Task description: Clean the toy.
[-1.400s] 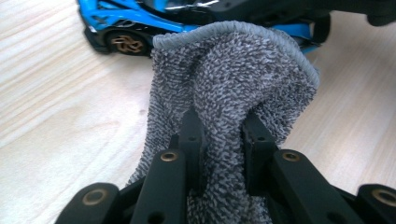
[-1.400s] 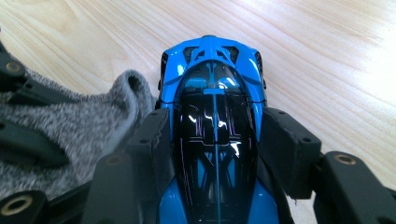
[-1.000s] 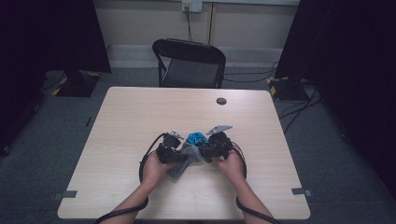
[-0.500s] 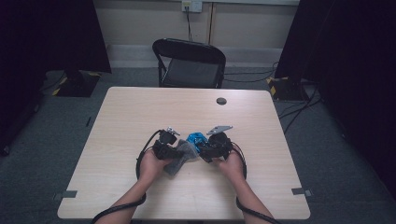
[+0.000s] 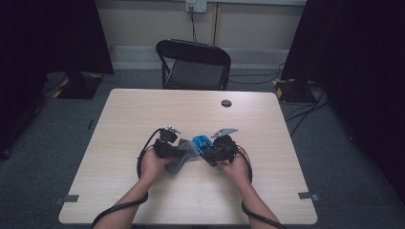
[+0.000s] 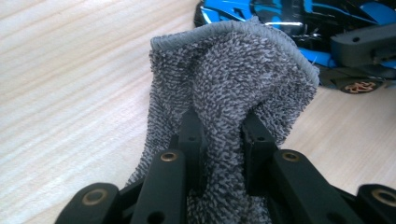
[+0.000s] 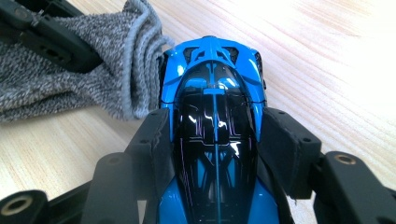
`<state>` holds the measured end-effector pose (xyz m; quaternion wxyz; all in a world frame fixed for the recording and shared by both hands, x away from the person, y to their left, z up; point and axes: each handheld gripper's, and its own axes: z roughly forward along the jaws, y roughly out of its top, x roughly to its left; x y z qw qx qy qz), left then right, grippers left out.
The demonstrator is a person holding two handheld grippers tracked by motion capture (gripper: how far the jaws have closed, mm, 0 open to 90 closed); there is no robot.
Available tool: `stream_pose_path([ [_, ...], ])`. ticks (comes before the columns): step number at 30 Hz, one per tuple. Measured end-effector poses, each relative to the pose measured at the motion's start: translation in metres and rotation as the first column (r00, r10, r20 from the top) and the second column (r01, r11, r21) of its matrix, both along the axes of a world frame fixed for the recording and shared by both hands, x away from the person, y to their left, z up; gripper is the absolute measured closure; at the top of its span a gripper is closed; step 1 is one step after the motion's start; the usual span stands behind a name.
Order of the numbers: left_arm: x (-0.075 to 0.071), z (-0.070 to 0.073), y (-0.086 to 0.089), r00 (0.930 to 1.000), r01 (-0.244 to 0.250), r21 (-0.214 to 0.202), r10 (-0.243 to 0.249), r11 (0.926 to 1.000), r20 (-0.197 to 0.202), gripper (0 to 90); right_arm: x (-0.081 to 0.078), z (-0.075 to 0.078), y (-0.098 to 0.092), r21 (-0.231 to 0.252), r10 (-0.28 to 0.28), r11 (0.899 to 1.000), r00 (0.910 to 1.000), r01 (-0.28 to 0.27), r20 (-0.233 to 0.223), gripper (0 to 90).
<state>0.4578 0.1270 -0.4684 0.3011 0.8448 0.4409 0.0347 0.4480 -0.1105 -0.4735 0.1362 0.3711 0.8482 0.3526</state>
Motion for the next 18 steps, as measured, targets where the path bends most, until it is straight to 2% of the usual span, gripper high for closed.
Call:
stream_pose_path([
  [8,0.007,-0.002,0.000,0.9998,-0.021,-0.007,0.021,0.9997,-0.006,74.1,0.000,0.000,0.000,0.000,0.001,1.000,1.0000,-0.001,-0.002,44.1],
  [15,0.011,-0.001,0.004,0.9994,-0.031,0.007,0.032,0.9995,-0.011,74.0,0.000,0.000,0.000,0.001,0.002,1.000,1.0000,-0.002,0.003,44.1],
  [18,0.013,-0.001,0.007,0.9986,-0.051,0.005,0.051,0.9987,-0.012,74.0,0.000,0.000,0.000,0.000,0.003,1.000,1.0000,-0.003,0.001,44.1],
])
